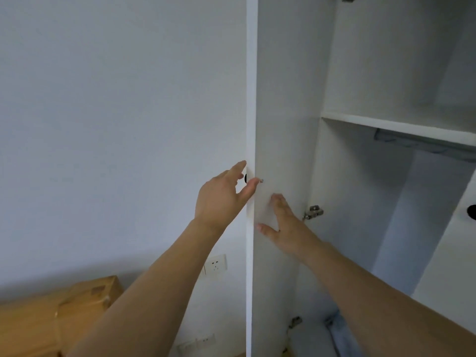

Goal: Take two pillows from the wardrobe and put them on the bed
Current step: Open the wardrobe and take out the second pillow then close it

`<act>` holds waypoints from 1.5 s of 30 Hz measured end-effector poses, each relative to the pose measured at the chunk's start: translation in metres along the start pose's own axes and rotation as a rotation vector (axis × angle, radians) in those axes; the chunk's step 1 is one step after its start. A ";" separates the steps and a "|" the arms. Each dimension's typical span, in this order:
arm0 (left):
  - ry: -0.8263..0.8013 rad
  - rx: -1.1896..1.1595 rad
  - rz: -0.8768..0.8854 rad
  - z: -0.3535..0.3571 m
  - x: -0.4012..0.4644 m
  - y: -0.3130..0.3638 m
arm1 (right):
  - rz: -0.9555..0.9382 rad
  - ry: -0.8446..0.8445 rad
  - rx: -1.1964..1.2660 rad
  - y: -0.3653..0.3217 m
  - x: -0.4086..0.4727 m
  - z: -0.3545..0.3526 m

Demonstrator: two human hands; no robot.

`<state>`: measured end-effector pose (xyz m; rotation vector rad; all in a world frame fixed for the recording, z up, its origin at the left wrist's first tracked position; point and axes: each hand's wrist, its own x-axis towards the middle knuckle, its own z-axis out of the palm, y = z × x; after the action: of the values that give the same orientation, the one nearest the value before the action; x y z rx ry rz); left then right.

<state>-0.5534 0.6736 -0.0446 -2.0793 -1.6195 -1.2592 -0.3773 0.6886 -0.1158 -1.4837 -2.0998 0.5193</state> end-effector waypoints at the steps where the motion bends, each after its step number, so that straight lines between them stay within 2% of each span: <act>1: 0.010 0.023 0.022 0.002 0.001 -0.007 | -0.010 -0.004 -0.031 -0.001 0.008 0.003; 4: 0.030 0.010 0.008 0.007 0.005 -0.023 | -0.039 -0.011 -0.097 -0.002 0.028 0.009; 10: 0.056 -0.091 -0.148 0.028 0.018 -0.060 | -0.092 -0.070 -0.293 -0.014 0.071 0.019; 19: 0.155 -0.215 -0.373 0.055 0.045 -0.104 | -0.066 -0.107 -0.398 -0.025 0.115 0.035; 25: 0.167 -0.217 -0.422 0.063 0.054 -0.118 | -0.020 -0.160 -0.401 -0.027 0.129 0.023; 28: 0.114 -0.092 -0.430 0.063 0.051 -0.112 | 0.028 -0.110 -0.420 -0.025 0.119 0.010; 31: 0.132 -0.005 -0.409 0.066 0.034 -0.081 | 0.142 0.008 -0.508 -0.018 0.089 -0.010; 33: 0.064 0.045 -0.368 0.069 0.022 -0.052 | 0.219 0.078 -0.575 -0.010 0.065 -0.030; 36: -0.131 0.044 -0.296 0.082 0.013 -0.012 | 0.304 0.204 -0.674 0.001 0.031 -0.069; 40: -0.343 0.001 -0.110 0.108 -0.002 0.033 | 0.308 0.397 -0.824 0.022 -0.022 -0.115; 43: -0.460 -0.038 0.037 0.137 -0.006 0.069 | 0.332 0.449 -0.977 0.037 -0.065 -0.145; 45: -0.552 -0.097 0.051 0.157 -0.006 0.100 | 0.359 0.460 -1.095 0.048 -0.087 -0.167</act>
<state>-0.3899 0.7315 -0.1129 -2.6782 -1.7115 -0.7964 -0.2170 0.6245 -0.0268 -2.2598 -1.7545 -0.9543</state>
